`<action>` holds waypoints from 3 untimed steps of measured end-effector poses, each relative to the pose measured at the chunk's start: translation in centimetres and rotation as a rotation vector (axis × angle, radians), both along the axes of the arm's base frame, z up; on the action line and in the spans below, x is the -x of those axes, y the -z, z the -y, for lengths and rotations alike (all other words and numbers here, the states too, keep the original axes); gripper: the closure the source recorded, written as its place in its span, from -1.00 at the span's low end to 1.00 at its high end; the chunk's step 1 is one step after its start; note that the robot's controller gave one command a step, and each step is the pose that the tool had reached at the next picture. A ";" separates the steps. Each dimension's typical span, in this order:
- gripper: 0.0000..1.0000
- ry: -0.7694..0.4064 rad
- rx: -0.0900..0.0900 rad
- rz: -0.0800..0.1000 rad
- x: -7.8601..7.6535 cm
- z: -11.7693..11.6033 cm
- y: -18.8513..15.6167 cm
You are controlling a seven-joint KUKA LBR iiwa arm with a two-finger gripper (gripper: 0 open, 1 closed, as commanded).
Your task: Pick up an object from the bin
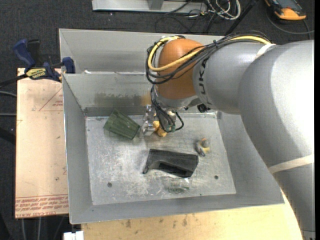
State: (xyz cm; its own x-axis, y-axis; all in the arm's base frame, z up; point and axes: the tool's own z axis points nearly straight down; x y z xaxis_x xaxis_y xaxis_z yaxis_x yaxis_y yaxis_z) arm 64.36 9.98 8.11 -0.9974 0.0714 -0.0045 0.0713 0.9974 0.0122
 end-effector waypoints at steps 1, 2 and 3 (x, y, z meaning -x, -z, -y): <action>-1.00 -0.189 0.011 -0.005 0.4 0.1 -8.2; -1.00 -0.352 0.012 -0.002 0.5 -0.3 -15.7; -1.00 -0.189 0.010 0.011 0.6 2.6 -13.5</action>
Offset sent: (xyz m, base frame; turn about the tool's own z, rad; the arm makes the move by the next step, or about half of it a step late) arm 0.0000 0.0000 0.0000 0.0000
